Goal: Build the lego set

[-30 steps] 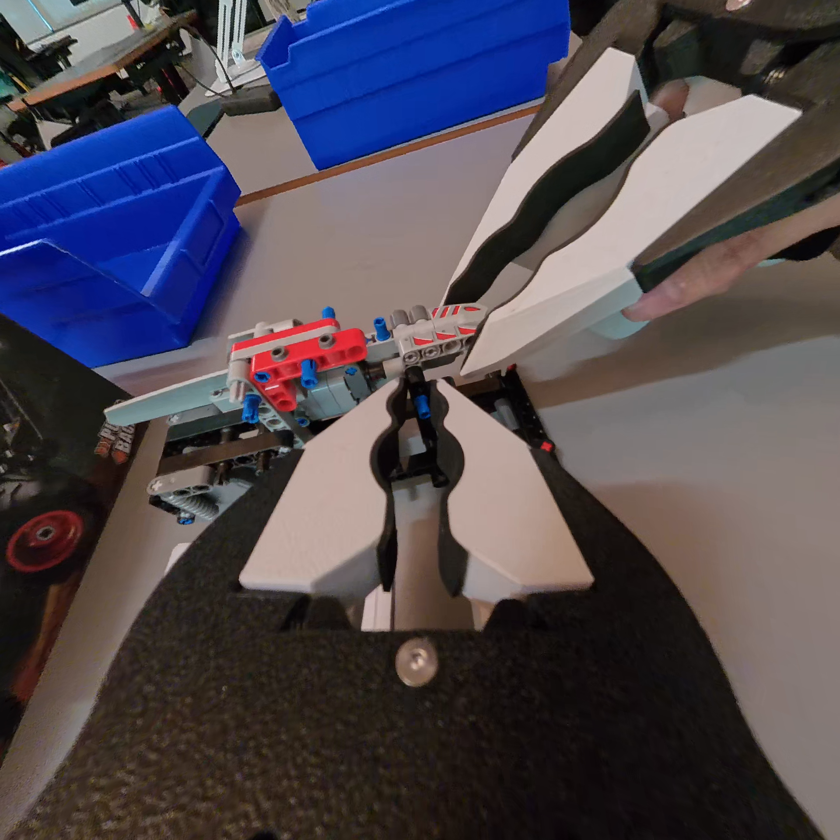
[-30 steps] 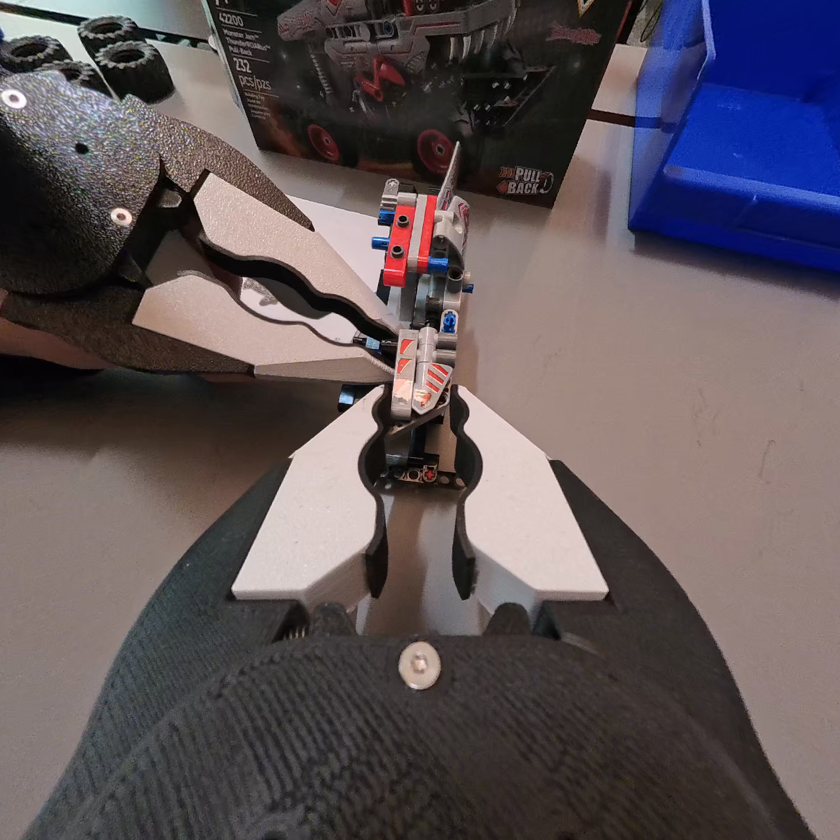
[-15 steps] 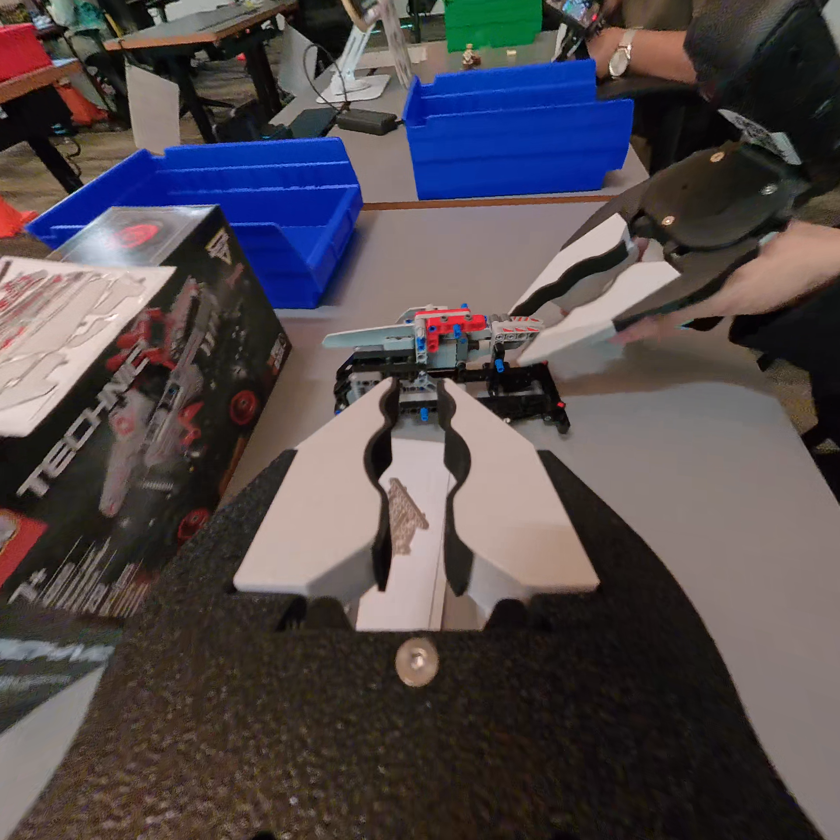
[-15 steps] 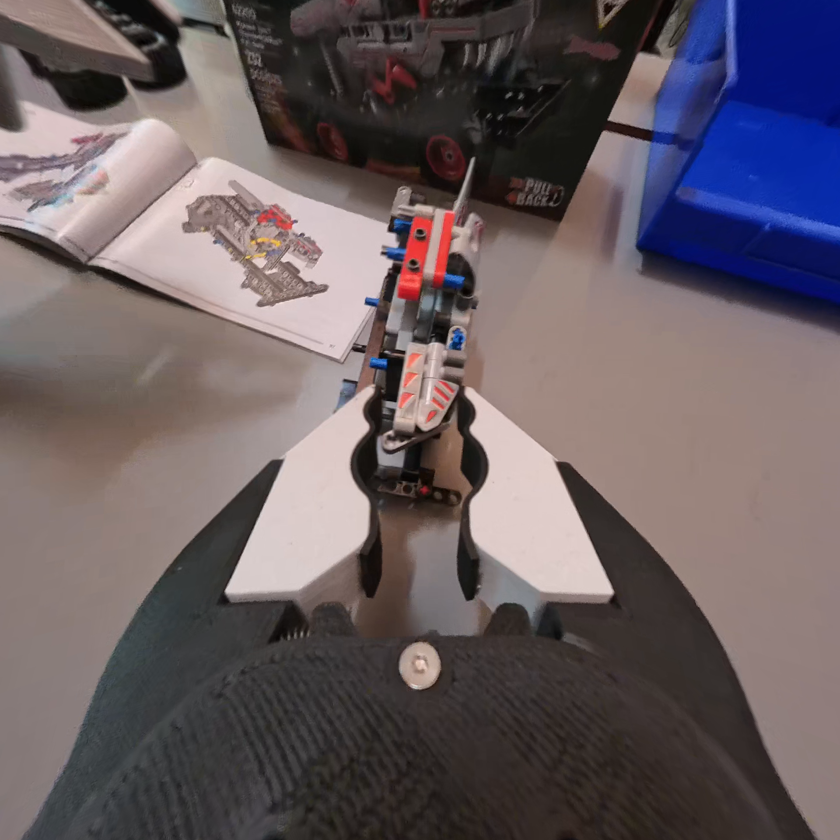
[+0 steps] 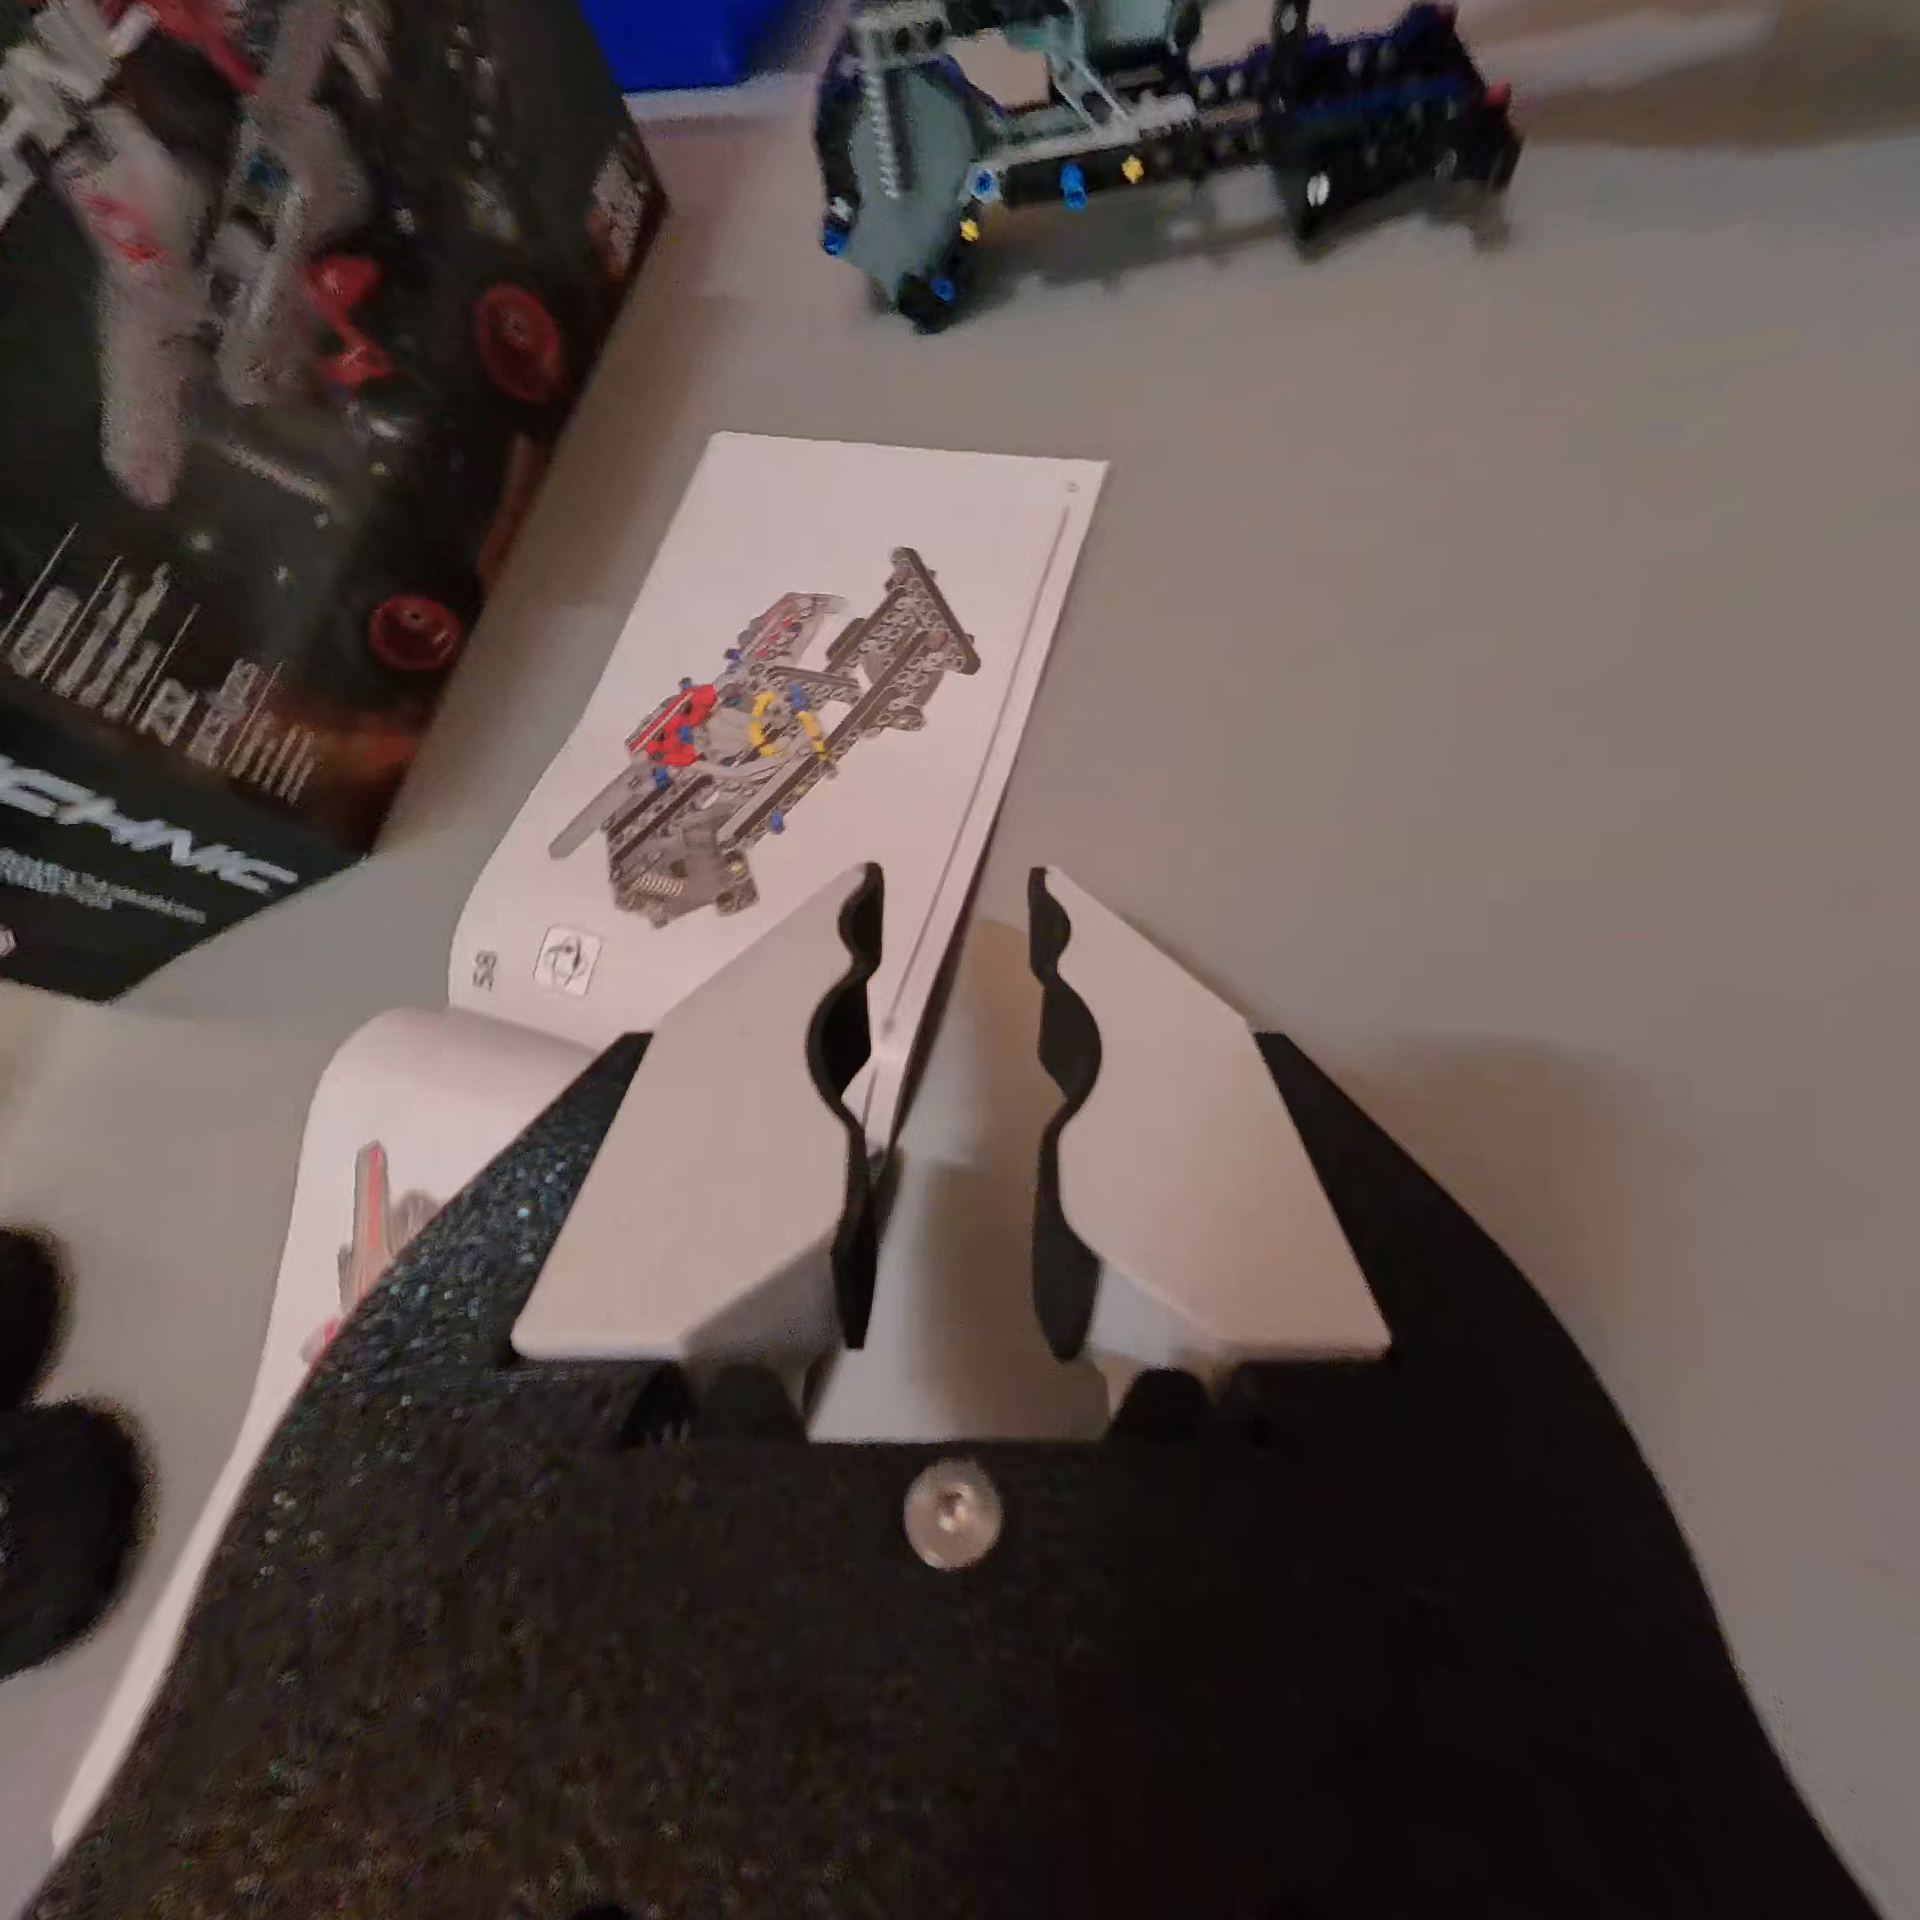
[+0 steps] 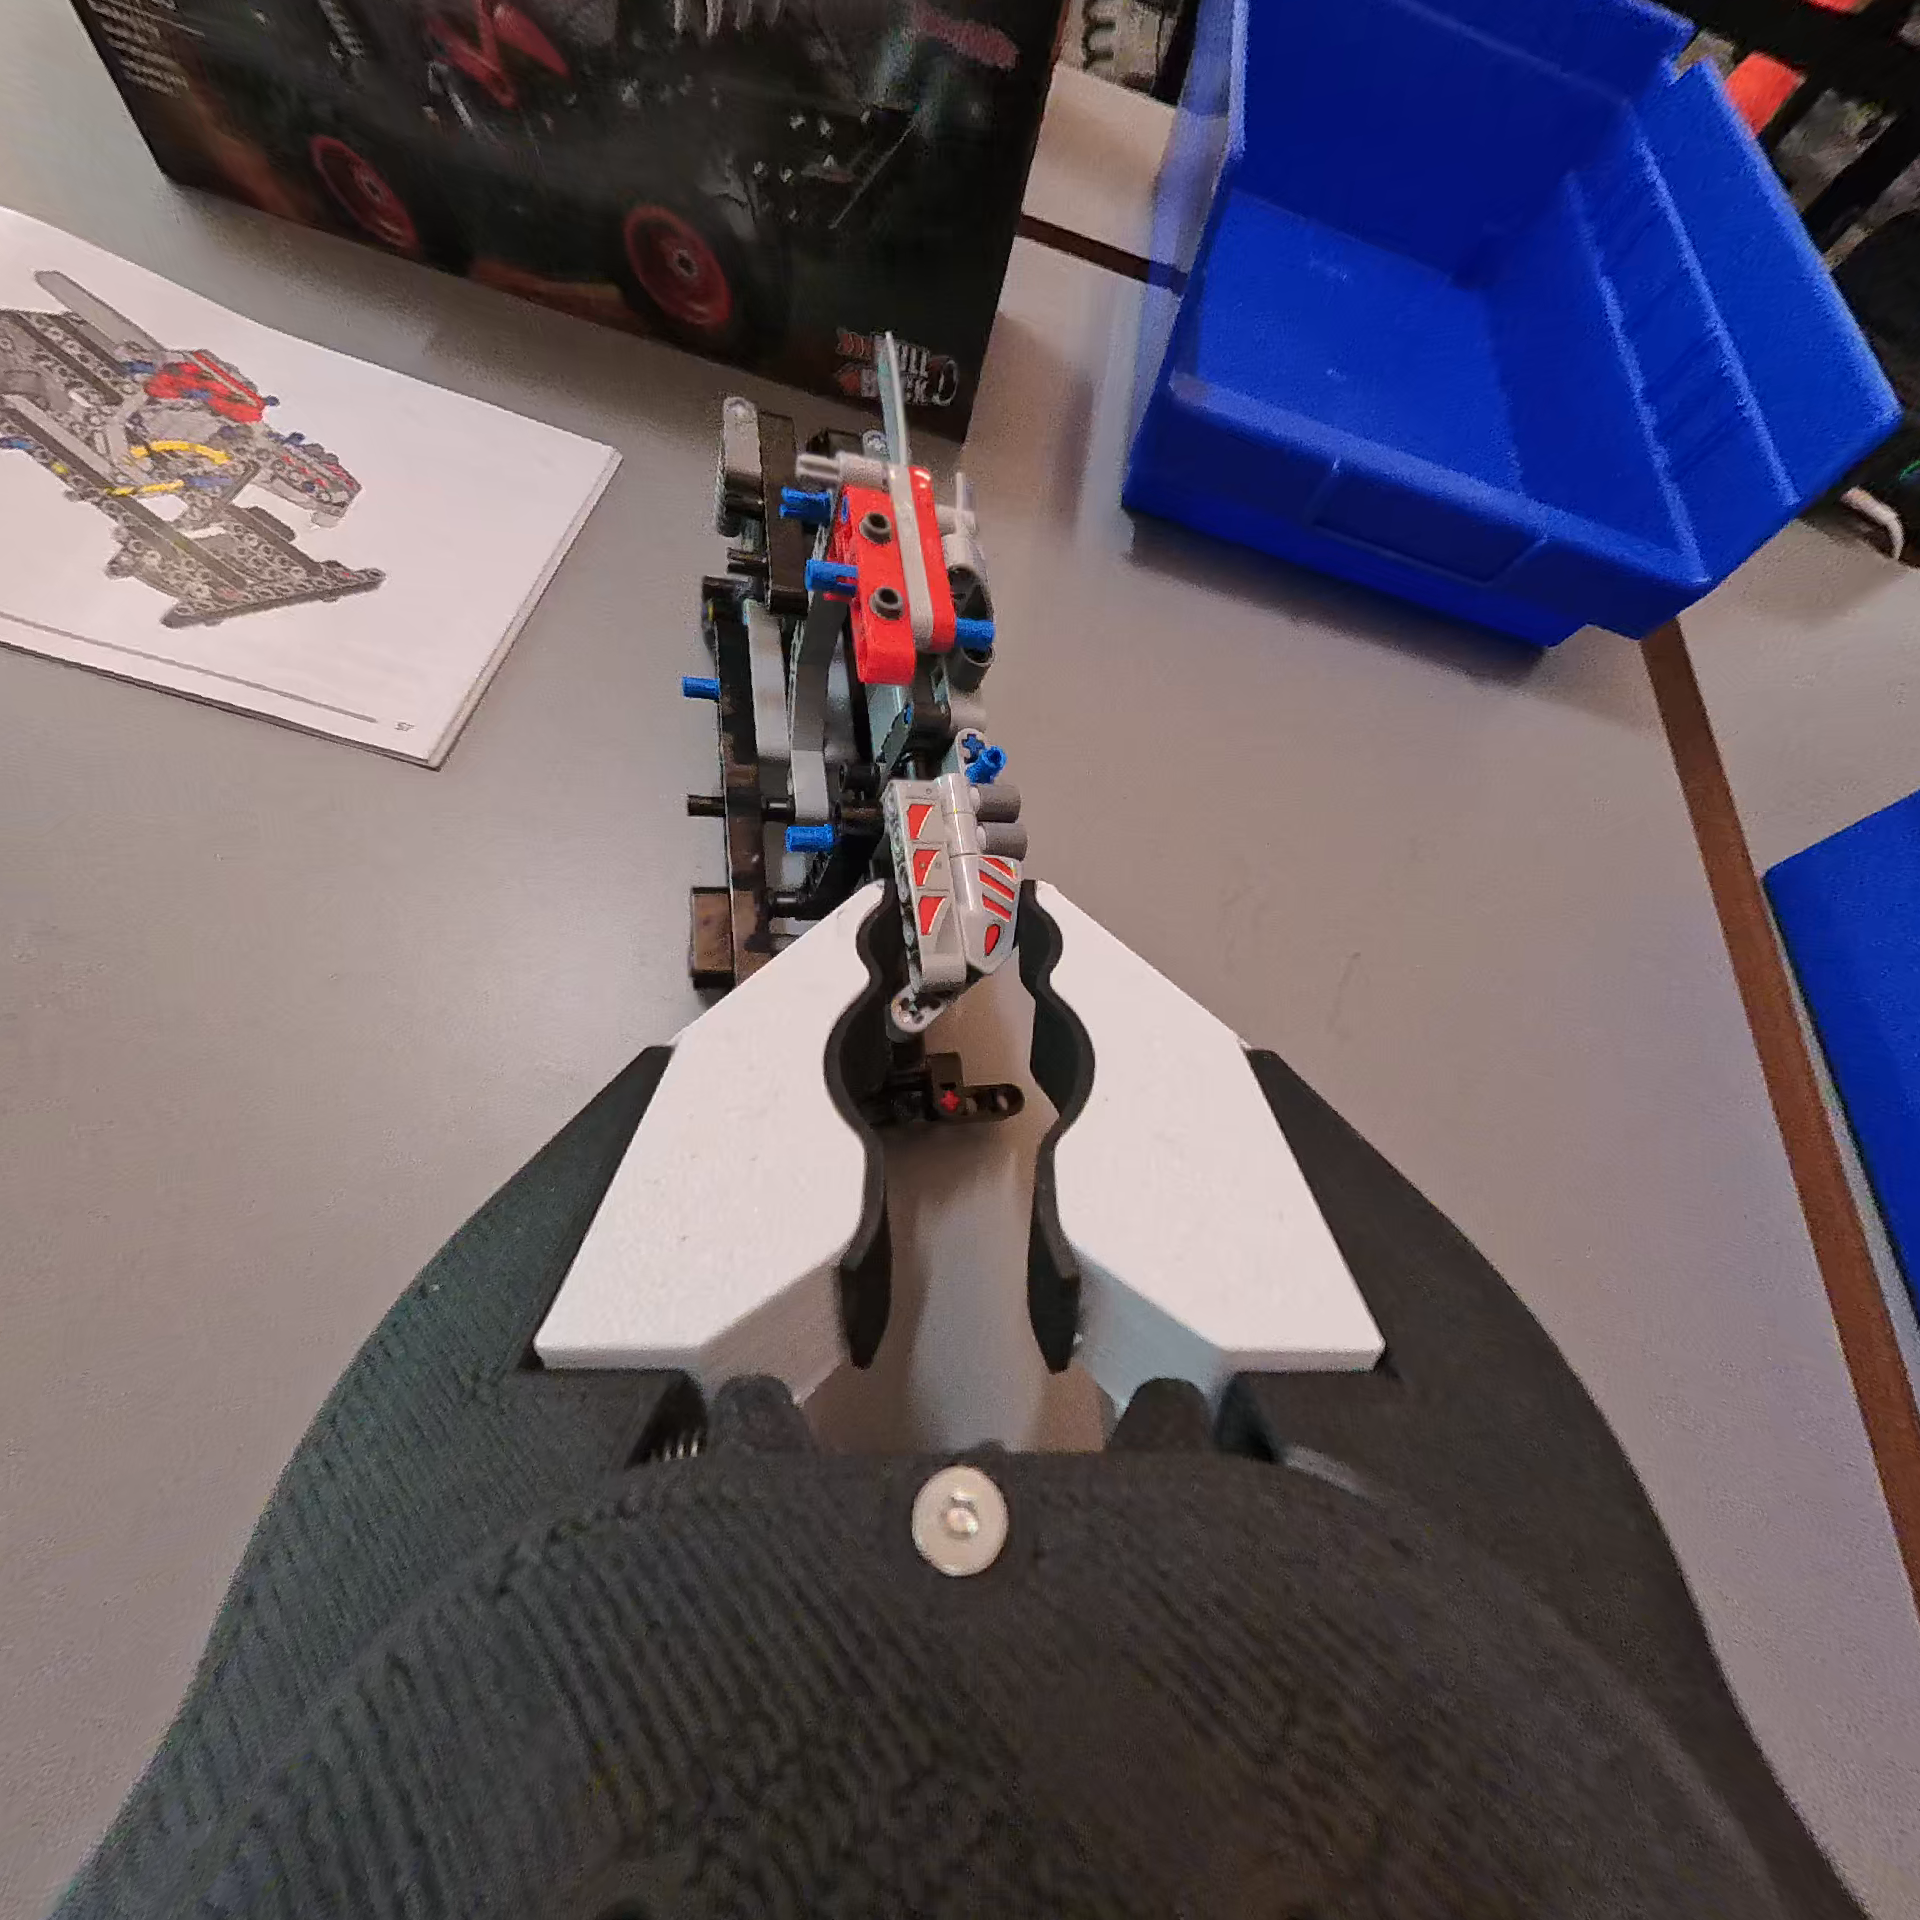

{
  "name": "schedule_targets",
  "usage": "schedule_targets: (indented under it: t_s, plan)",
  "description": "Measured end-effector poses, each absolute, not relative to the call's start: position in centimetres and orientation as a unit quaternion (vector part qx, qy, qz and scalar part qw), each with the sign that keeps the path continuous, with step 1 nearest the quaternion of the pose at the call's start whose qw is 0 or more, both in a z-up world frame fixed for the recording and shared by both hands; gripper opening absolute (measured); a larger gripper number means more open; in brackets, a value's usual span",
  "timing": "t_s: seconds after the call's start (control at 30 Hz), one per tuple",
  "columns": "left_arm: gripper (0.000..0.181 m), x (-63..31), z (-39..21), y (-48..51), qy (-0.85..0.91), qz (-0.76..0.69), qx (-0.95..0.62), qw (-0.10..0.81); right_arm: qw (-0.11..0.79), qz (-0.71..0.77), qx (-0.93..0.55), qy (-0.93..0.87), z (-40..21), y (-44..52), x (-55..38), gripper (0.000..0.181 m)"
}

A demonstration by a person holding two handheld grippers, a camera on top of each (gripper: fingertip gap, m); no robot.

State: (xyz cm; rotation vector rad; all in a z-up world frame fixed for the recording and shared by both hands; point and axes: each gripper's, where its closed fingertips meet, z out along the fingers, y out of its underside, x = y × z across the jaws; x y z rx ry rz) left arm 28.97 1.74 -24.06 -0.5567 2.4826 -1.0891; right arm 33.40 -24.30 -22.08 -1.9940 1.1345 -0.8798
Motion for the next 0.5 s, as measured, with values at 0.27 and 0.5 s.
schedule_targets:
  t_s: [0.27, 0.5]
  plan:
    - [0.031, 30.3, -27.9, 1.2, 0.896, -0.32, -0.266, 0.154, 0.451, -0.345, -0.76, 0.316, -13.6, -18.5, 28.6, 0.029]
    - [0.025, 27.3, -28.0, 2.2, 0.896, -0.346, -0.258, 0.102, 0.346, -0.249, -0.889, 0.168, -23.0, -9.9, 28.3, 0.049]
